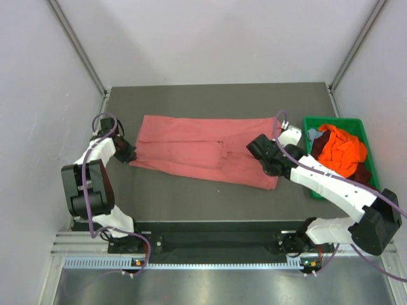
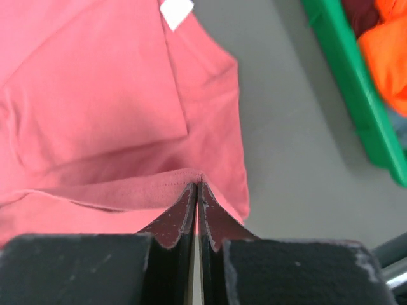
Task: Fold and stack the t-shirts
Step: Fold the tshirt
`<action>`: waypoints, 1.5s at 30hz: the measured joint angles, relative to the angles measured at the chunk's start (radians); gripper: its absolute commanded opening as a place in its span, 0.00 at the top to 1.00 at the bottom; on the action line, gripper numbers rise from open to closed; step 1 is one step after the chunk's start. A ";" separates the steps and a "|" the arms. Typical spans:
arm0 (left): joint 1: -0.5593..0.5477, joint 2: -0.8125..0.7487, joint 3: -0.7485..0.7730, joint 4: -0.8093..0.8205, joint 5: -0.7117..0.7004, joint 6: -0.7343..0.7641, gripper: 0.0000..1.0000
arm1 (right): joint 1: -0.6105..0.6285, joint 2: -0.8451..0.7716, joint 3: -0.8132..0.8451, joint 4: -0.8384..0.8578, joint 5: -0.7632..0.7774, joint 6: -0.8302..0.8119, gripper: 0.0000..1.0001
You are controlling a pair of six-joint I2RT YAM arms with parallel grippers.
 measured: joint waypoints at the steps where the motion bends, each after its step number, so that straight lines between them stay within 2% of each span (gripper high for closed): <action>1: 0.000 0.022 0.022 -0.002 0.006 0.002 1.00 | -0.018 0.012 0.010 0.018 0.004 -0.028 1.00; 16: -0.026 0.261 0.279 -0.040 0.039 0.009 1.00 | -0.183 0.195 0.171 0.251 0.022 -0.377 1.00; 24: -0.027 0.359 0.353 -0.051 0.023 0.011 1.00 | -0.235 0.268 0.203 0.348 0.023 -0.486 1.00; 33: -0.029 0.403 0.419 -0.078 0.008 0.013 0.99 | -0.275 0.363 0.249 0.439 -0.008 -0.576 1.00; 35: -0.029 0.410 0.426 -0.080 0.008 0.015 0.96 | -0.279 0.381 0.252 0.447 -0.020 -0.588 1.00; 37: -0.029 0.417 0.433 -0.085 0.008 0.016 0.88 | -0.282 0.396 0.257 0.455 -0.030 -0.597 1.00; 38: -0.029 0.418 0.438 -0.088 0.008 0.018 0.81 | -0.283 0.401 0.261 0.454 -0.036 -0.601 1.00; 40: -0.030 0.422 0.447 -0.089 0.010 0.023 0.76 | -0.288 0.413 0.269 0.460 -0.049 -0.604 1.00; 41: -0.031 0.422 0.450 -0.088 0.013 0.026 0.65 | -0.292 0.418 0.274 0.462 -0.056 -0.603 1.00; 45: -0.033 0.421 0.472 -0.089 0.016 0.053 0.60 | -0.322 0.457 0.298 0.459 -0.093 -0.592 1.00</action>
